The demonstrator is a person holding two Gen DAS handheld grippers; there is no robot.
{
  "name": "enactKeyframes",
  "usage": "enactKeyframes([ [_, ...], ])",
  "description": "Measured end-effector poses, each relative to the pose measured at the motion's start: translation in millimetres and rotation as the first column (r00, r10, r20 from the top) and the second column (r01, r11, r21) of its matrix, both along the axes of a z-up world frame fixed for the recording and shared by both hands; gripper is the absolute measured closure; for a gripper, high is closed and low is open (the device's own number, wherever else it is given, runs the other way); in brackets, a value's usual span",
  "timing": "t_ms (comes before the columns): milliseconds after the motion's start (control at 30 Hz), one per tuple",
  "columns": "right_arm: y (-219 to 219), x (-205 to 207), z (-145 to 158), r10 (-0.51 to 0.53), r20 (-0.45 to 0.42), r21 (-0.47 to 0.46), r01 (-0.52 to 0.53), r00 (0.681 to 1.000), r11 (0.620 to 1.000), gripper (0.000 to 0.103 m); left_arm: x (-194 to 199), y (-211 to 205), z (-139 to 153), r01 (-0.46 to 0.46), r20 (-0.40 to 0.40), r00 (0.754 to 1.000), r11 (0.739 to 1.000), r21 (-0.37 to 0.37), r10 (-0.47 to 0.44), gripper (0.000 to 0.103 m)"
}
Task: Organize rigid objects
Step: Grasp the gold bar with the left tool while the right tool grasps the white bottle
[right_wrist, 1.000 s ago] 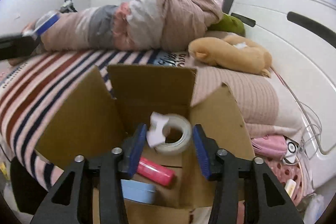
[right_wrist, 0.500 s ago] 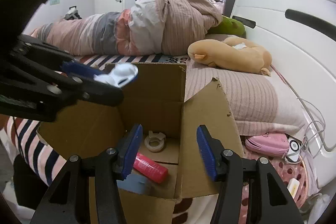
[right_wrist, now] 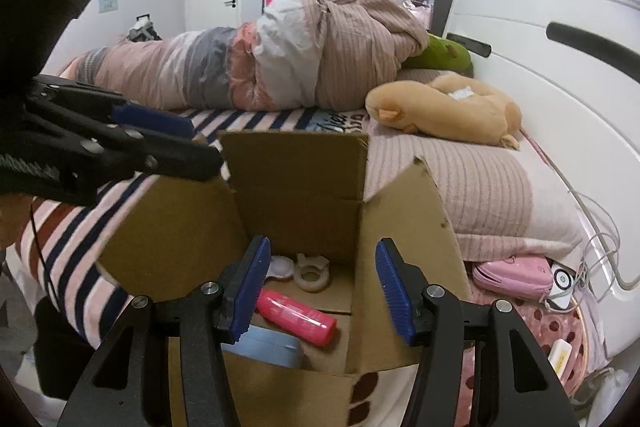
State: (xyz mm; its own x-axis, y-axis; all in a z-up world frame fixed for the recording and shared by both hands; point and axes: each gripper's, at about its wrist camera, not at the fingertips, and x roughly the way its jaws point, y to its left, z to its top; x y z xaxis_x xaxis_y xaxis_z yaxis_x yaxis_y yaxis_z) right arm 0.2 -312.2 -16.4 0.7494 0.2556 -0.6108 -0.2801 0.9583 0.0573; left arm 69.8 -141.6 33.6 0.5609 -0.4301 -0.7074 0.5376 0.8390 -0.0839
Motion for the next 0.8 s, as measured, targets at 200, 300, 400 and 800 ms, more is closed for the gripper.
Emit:
enactKeyframes([
  [200,39,-18,35,0.095,0.084,0.043,-0.099,0.992,0.994,0.052,-18,70,13,-0.129,0.076,0.988,0.991,-0.045,0.133,0.042],
  [300,70,-27,48,0.162,0.106,0.057,-0.169,0.981,0.984,0.052,-23,106,6,-0.191,0.084,0.977,0.980,-0.053,0.195,0.042],
  [400,104,-31,52,0.225,0.097,0.067,-0.232,0.969,0.970,0.052,-24,141,-13,-0.250,0.079,0.964,0.967,-0.044,0.253,0.042],
  [800,194,-15,-44,0.198,-0.201,0.120,-0.177,0.959,0.977,0.052,12,205,-129,-0.313,-0.122,0.945,0.946,-0.085,0.302,0.042],
])
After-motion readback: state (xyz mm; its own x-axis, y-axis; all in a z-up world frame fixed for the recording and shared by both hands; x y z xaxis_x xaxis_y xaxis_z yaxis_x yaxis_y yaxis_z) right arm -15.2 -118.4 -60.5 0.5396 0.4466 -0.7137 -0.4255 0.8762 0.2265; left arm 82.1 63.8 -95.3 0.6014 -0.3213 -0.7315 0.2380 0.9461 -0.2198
